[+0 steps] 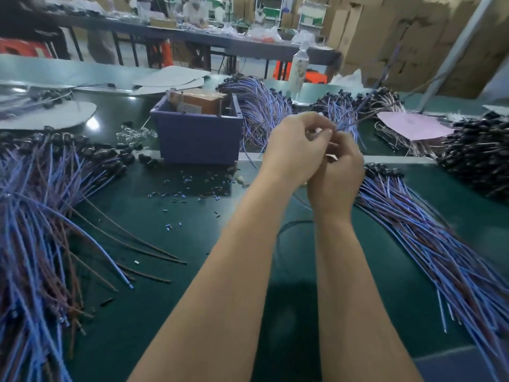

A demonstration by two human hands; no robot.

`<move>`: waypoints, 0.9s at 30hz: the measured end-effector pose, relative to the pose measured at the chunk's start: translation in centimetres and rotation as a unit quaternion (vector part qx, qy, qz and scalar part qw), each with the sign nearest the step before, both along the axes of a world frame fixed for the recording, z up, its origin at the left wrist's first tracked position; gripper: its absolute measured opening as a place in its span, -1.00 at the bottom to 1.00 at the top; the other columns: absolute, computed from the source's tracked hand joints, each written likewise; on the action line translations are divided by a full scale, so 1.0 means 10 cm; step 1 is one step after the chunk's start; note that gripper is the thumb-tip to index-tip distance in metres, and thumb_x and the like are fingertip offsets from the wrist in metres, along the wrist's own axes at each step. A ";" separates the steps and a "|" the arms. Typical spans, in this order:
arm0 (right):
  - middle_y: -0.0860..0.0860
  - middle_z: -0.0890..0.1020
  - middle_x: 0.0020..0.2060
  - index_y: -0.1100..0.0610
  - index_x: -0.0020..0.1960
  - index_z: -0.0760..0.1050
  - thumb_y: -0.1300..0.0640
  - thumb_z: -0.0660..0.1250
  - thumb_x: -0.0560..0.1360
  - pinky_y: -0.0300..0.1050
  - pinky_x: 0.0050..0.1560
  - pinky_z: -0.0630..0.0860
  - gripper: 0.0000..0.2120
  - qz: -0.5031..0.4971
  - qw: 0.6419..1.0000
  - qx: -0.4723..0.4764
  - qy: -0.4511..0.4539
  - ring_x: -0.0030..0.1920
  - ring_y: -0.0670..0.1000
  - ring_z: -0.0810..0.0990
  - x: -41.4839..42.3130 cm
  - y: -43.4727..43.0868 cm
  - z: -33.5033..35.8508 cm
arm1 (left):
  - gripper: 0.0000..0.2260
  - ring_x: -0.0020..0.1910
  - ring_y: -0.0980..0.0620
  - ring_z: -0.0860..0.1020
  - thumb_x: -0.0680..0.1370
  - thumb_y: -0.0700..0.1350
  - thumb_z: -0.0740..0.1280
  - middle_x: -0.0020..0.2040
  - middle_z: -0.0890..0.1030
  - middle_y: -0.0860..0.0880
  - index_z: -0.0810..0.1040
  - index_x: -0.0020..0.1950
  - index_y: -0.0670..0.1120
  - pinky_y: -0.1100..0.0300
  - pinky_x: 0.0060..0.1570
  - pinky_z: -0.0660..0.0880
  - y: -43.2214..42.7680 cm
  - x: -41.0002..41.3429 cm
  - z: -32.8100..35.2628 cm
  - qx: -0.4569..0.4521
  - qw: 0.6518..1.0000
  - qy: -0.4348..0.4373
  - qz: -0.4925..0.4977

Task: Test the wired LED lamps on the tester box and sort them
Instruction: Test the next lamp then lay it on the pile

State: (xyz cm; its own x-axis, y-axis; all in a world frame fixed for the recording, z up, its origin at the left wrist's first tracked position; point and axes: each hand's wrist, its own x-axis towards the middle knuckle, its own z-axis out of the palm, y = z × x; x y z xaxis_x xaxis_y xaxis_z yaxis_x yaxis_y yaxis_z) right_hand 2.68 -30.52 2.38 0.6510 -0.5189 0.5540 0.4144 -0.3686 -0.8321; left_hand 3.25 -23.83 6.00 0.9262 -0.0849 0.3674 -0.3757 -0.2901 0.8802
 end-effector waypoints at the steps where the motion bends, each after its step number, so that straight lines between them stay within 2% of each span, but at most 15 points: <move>1: -0.14 0.55 -0.37 0.14 -0.17 0.47 0.23 0.31 0.52 -0.27 -0.28 0.48 -0.90 -0.011 0.999 0.038 -0.017 -0.40 -0.24 0.52 0.00 -0.12 0.03 | -0.86 0.03 -0.04 0.57 0.55 -0.10 0.30 0.05 0.60 -0.07 0.62 0.05 0.00 0.14 0.12 0.49 -0.08 0.01 -0.01 0.046 0.998 -0.017 0.027; 3: -0.01 0.58 -0.37 0.16 -0.18 0.43 0.25 0.29 0.55 -0.20 -0.30 0.56 -0.86 0.005 0.982 0.178 -0.059 -0.42 -0.15 0.58 -0.01 -0.36 0.10 | -0.76 0.13 -0.11 0.53 0.58 -0.02 0.24 0.14 0.57 -0.12 0.55 0.22 0.02 0.07 0.16 0.45 -0.22 0.06 -0.08 0.156 0.984 -0.009 0.080; 5: 0.04 0.60 -0.39 0.17 -0.18 0.43 0.25 0.26 0.57 -0.22 -0.33 0.57 -0.85 0.031 0.946 0.311 -0.090 -0.42 -0.09 0.62 -0.04 -0.56 0.13 | -0.66 0.23 -0.15 0.49 0.62 -0.02 0.17 0.26 0.54 -0.14 0.42 0.38 -0.03 0.04 0.23 0.43 -0.43 0.13 -0.21 0.205 0.976 0.060 0.033; 7: 0.01 0.61 -0.42 0.17 -0.18 0.44 0.23 0.24 0.58 -0.24 -0.32 0.57 -0.84 0.030 0.920 0.377 -0.106 -0.41 -0.08 0.63 -0.10 -0.71 0.12 | -0.68 0.15 -0.20 0.54 0.65 -0.07 0.12 0.21 0.56 -0.25 0.41 0.36 -0.14 0.06 0.14 0.51 -0.72 0.16 -0.34 0.096 0.985 0.127 -0.072; 8: -0.01 0.62 -0.44 0.16 -0.18 0.45 0.22 0.23 0.59 -0.24 -0.32 0.57 -0.83 0.025 0.910 0.398 -0.112 -0.41 -0.09 0.63 -0.13 -0.78 0.10 | -0.73 -0.02 -0.19 0.60 0.66 -0.10 0.09 0.09 0.59 -0.28 0.48 0.23 -0.19 0.13 -0.03 0.57 -0.86 0.15 -0.37 0.009 0.980 0.166 -0.110; 10: -0.05 0.61 -0.47 0.15 -0.19 0.45 0.19 0.20 0.61 -0.26 -0.32 0.57 -0.80 0.007 0.890 0.440 -0.122 -0.43 -0.11 0.61 -0.19 -0.92 0.06 | -0.71 -0.37 0.02 0.56 0.67 -0.12 0.04 -0.20 0.60 -0.20 0.48 -0.11 -0.16 0.28 -0.36 0.49 -1.10 0.15 -0.40 -0.144 0.947 0.254 -0.137; 12: -0.04 0.61 -0.47 0.14 -0.19 0.46 0.16 0.18 0.62 -0.27 -0.31 0.57 -0.78 -0.015 0.868 0.481 -0.126 -0.42 -0.11 0.61 -0.25 -1.06 0.02 | -0.68 -0.49 0.15 0.52 0.67 -0.12 0.04 -0.41 0.58 -0.04 0.43 -0.24 -0.10 0.35 -0.44 0.43 -1.29 0.18 -0.43 -0.227 0.923 0.287 -0.117; 13: -0.02 0.61 -0.46 0.14 -0.19 0.46 0.14 0.17 0.62 -0.27 -0.31 0.56 -0.77 -0.026 0.857 0.498 -0.127 -0.41 -0.10 0.61 -0.28 -1.13 -0.01 | -0.69 -0.46 0.14 0.54 0.66 -0.13 0.08 -0.43 0.58 -0.02 0.43 -0.25 -0.09 0.34 -0.39 0.46 -1.36 0.21 -0.44 -0.234 0.927 0.275 -0.105; 16: 0.00 0.60 -0.48 0.14 -0.19 0.45 0.13 0.16 0.63 -0.28 -0.32 0.55 -0.76 -0.049 0.820 0.551 -0.144 -0.41 -0.08 0.60 -0.32 -1.30 -0.10 | -0.83 -0.11 -0.10 0.63 0.60 -0.18 0.23 -0.17 0.65 -0.17 0.55 -0.14 -0.18 0.10 0.04 0.55 -1.58 0.28 -0.43 -0.176 0.967 0.167 -0.075; 17: 0.00 0.60 -0.49 0.14 -0.18 0.44 0.14 0.16 0.63 -0.28 -0.31 0.56 -0.77 -0.051 0.805 0.571 -0.153 -0.41 -0.08 0.61 -0.32 -1.34 -0.13 | -0.87 -0.05 -0.11 0.62 0.58 -0.19 0.26 -0.11 0.66 -0.18 0.58 -0.07 -0.20 0.09 0.08 0.53 -1.64 0.29 -0.42 -0.159 0.976 0.134 -0.065; 20: 0.05 0.62 -0.47 0.19 -0.15 0.44 0.17 0.16 0.63 -0.25 -0.25 0.59 -0.79 -0.058 0.772 0.614 -0.155 -0.38 -0.06 0.63 -0.30 -1.41 -0.21 | -0.89 -0.12 -0.03 0.59 0.55 -0.19 0.31 -0.18 0.63 -0.05 0.61 -0.03 -0.18 0.28 -0.07 0.45 -1.76 0.30 -0.45 -0.093 0.995 0.039 -0.027; 21: 0.07 0.62 -0.48 0.21 -0.16 0.42 0.18 0.15 0.63 -0.25 -0.25 0.60 -0.78 -0.061 0.765 0.624 -0.148 -0.37 -0.04 0.62 -0.28 -1.45 -0.25 | -0.89 -0.11 -0.04 0.59 0.55 -0.18 0.30 -0.17 0.64 -0.04 0.62 -0.02 -0.17 0.25 -0.06 0.44 -1.82 0.32 -0.51 -0.059 0.998 0.026 -0.020; 23: 0.11 0.60 -0.46 0.28 -0.16 0.36 0.20 0.11 0.64 -0.23 -0.21 0.60 -0.77 -0.053 0.759 0.639 -0.109 -0.31 0.01 0.61 -0.25 -1.47 -0.32 | -0.87 0.00 -0.11 0.58 0.56 -0.16 0.28 -0.06 0.66 -0.11 0.60 0.01 -0.15 0.13 0.02 0.45 -1.88 0.38 -0.66 0.029 0.999 0.042 -0.020; 26: 0.16 0.57 -0.27 0.33 -0.03 0.37 0.24 0.11 0.62 -0.15 0.08 0.55 -0.85 -0.025 0.777 0.629 -0.006 -0.19 0.05 0.58 -0.22 -1.49 -0.44 | -0.85 0.12 -0.14 0.53 0.57 -0.14 0.26 0.08 0.62 -0.13 0.58 0.08 -0.11 0.08 0.09 0.45 -1.95 0.44 -0.94 0.175 0.979 0.096 -0.043; 27: 0.14 0.56 -0.23 0.31 -0.03 0.39 0.26 0.12 0.60 -0.16 0.09 0.54 -0.87 -0.023 0.784 0.621 0.017 -0.18 0.03 0.58 -0.20 -1.49 -0.48 | -0.85 0.13 -0.13 0.53 0.57 -0.13 0.27 0.10 0.61 -0.12 0.57 0.09 -0.10 0.07 0.10 0.45 -1.96 0.46 -1.01 0.210 0.972 0.096 -0.047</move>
State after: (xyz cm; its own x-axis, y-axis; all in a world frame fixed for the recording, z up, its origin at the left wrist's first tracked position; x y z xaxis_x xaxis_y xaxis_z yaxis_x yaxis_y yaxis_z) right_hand 0.65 -45.42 -2.40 0.6185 -0.6682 -0.4135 0.3947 0.7191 -0.5719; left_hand 7.88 -43.42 -4.12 0.9550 -0.2778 0.1034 -0.2589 -0.6119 0.7473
